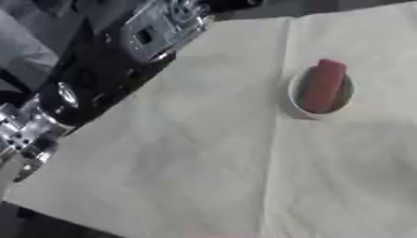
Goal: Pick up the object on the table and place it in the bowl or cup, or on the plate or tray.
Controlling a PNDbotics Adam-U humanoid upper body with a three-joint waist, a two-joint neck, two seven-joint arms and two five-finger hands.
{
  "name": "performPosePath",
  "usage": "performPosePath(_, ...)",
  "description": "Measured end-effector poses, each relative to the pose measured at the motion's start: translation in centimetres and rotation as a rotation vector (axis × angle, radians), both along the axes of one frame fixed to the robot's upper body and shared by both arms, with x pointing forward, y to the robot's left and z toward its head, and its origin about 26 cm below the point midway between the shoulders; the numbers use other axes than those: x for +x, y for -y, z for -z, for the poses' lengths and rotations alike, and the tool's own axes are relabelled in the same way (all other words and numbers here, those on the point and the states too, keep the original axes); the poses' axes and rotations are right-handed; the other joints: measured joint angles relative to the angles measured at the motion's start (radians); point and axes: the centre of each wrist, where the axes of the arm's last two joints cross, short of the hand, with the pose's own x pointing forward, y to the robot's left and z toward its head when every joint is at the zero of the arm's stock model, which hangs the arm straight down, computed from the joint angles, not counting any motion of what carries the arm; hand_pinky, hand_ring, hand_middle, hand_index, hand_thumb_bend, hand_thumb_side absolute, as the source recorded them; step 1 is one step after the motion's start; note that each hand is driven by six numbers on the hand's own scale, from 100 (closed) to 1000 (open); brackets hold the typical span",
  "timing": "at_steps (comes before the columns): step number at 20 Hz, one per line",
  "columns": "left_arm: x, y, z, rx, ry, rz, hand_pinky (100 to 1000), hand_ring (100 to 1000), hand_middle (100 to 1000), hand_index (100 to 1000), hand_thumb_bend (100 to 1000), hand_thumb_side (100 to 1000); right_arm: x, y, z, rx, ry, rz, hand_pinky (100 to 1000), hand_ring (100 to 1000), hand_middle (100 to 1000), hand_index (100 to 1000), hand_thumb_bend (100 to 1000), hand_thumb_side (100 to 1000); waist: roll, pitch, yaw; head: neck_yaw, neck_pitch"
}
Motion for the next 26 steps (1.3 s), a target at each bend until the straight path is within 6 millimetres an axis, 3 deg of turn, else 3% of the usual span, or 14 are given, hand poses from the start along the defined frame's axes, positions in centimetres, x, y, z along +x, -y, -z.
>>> performPosePath(5,3.5,-3.6,1.1,-0.18,-0.224,-0.057,612,763,769,879,100,945,-0.1,-0.2,0.7,-0.004,-0.028,-0.002,150,297,450,711,100,578,-0.018,-0.035,0.014,0.009,-0.01)
performPosePath(8,5.3,-6.2,3.4,-0.258,-0.345,-0.117,608,762,769,878,124,997,-0.1,-0.5,1.0,-0.003,-0.037,-0.007,151,298,451,711,100,578,-0.03,-0.047,0.01,0.029,-0.02)
performPosePath(12,6.8,-8.7,6.7,-0.36,-0.477,-0.177,609,765,773,881,147,1000,-0.1,-0.7,1.1,-0.004,-0.041,-0.013,152,299,451,711,100,577,-0.031,-0.054,-0.008,0.055,-0.037)
performPosePath(17,7.3,-9.8,8.6,-0.418,-0.54,-0.191,605,763,771,880,152,1000,-0.1,-0.7,1.1,-0.009,-0.044,-0.016,151,298,451,711,100,576,-0.023,-0.056,-0.025,0.08,-0.048)
performPosePath(26,7.5,-9.8,9.6,-0.442,-0.562,-0.197,598,759,768,875,153,1000,-0.1,-0.9,1.1,-0.017,-0.043,-0.026,151,298,450,712,100,576,-0.013,-0.056,-0.042,0.098,-0.062)
